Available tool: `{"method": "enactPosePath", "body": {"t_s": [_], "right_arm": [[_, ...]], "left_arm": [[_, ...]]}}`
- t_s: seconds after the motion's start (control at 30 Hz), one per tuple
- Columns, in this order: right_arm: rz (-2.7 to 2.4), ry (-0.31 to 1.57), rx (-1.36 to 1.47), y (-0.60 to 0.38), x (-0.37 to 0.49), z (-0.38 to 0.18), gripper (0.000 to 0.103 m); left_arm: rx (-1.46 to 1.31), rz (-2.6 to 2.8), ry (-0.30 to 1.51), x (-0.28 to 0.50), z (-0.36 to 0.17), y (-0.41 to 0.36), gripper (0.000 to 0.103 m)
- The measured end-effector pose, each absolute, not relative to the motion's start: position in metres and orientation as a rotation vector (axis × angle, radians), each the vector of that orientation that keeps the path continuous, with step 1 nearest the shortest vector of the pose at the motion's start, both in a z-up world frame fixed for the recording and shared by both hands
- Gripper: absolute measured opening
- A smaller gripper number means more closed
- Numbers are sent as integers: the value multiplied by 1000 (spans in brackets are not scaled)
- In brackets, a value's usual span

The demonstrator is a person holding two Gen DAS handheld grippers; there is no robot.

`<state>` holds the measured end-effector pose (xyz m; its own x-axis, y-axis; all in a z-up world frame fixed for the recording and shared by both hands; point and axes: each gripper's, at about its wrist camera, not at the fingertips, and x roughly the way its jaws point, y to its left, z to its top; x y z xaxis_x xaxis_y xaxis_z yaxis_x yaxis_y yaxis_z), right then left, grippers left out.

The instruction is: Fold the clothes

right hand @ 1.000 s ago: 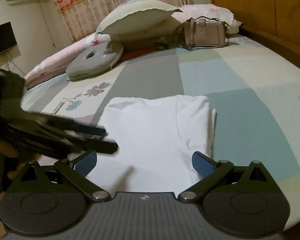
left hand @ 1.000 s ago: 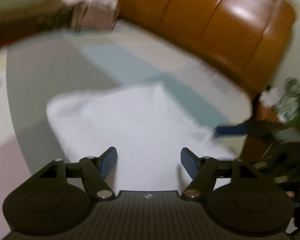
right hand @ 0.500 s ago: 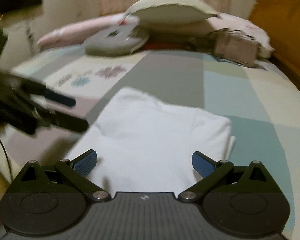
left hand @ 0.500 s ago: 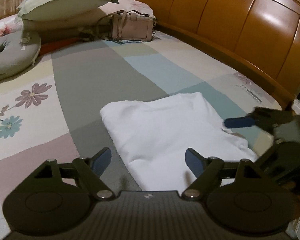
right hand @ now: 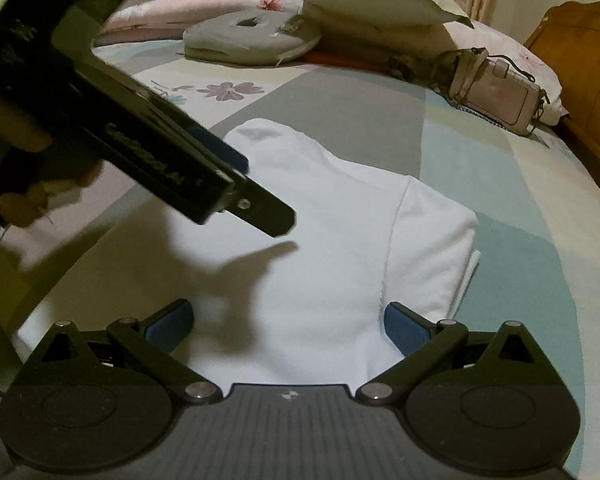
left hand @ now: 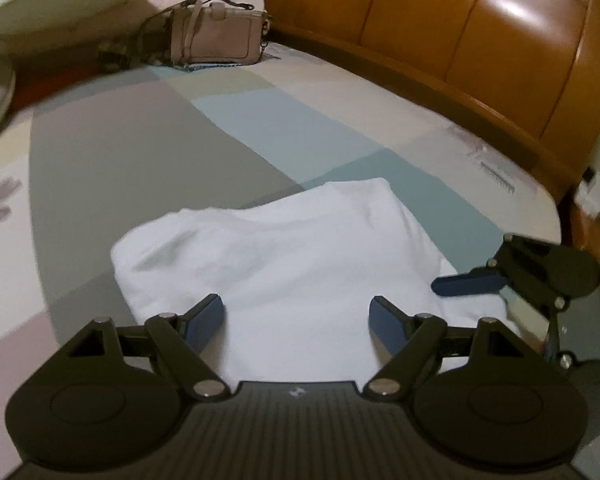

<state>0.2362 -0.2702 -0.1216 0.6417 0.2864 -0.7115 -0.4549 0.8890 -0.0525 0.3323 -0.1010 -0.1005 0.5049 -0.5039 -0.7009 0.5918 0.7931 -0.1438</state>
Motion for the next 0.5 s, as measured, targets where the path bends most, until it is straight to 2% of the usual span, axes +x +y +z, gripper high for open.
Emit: {"method": "enactPosePath", "body": {"t_s": [0.27, 0.4, 0.5], "right_arm": [[502, 681, -285, -260, 251, -95, 103], [550, 757, -300, -254, 284, -120, 103], [540, 764, -263, -262, 285, -115, 103]], "left_arm": [[139, -550, 768, 285, -79, -57, 85], [134, -506, 795, 275, -83, -40, 85], [148, -521, 793, 271, -80, -39, 85]]}}
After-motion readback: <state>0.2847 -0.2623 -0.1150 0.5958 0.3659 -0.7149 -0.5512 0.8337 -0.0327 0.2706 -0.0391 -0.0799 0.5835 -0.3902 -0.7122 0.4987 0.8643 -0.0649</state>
